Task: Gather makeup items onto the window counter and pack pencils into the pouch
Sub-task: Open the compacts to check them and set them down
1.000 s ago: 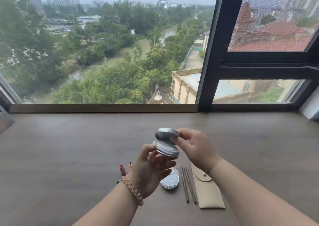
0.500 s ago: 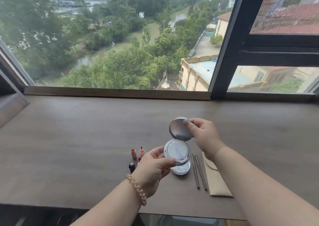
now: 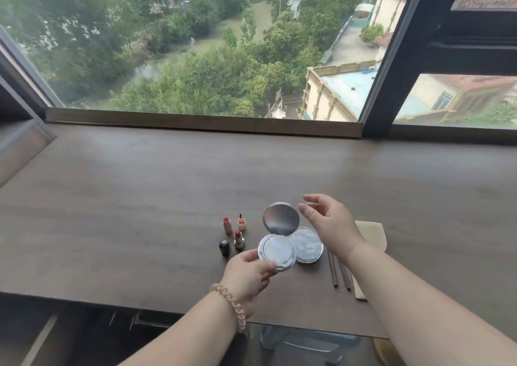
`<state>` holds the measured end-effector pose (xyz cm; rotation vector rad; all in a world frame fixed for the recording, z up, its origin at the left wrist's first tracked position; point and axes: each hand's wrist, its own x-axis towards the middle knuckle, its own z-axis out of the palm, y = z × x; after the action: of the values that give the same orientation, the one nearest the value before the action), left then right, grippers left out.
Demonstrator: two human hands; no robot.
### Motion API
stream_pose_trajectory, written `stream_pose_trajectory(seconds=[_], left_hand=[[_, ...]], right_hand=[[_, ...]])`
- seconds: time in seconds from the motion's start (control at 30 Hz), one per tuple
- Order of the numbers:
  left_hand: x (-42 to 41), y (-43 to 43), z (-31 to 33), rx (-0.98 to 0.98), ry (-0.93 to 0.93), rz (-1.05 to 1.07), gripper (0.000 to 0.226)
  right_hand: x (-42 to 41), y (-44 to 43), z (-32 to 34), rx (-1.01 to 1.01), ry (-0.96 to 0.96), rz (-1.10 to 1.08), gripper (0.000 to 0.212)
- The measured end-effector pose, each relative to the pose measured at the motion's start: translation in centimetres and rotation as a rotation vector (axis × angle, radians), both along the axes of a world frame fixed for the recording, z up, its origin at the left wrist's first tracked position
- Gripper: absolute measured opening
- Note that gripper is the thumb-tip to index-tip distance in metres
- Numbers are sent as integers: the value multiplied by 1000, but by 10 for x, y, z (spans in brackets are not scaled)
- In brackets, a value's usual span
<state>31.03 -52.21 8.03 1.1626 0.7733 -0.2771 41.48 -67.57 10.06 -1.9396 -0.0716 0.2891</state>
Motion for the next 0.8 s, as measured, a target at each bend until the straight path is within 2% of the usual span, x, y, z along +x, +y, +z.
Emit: stream_pose_trajectory(seconds=[0.1, 0.2, 0.3, 0.4, 0.53, 0.7, 0.77, 0.8], left_hand=[[5, -1, -20, 39, 73, 37, 24], [15, -3, -37, 89, 98, 77, 26], [24, -5, -52, 163, 108, 103, 26], [30, -5, -66, 234, 134, 119, 32], [33, -4, -76, 370, 146, 83, 34], [30, -4, -70, 363, 210, 132, 26], [29, -4, -66, 367, 233, 147, 38], [27, -5, -61, 393, 249, 135, 50]], right_hand=[[-9, -11, -17, -111, 39, -14, 33], [-18, -21, -36, -365, 12, 73, 40], [-25, -25, -47, -654, -78, 193, 55], [-26, -24, -56, -778, -85, 282, 72], [-21, -20, -67, -844, -85, 334, 85], [-15, -13, -75, -790, -27, 317, 83], [-14, -12, -77, -755, -40, 310, 81], [-13, -12, -77, -721, -44, 300, 80]])
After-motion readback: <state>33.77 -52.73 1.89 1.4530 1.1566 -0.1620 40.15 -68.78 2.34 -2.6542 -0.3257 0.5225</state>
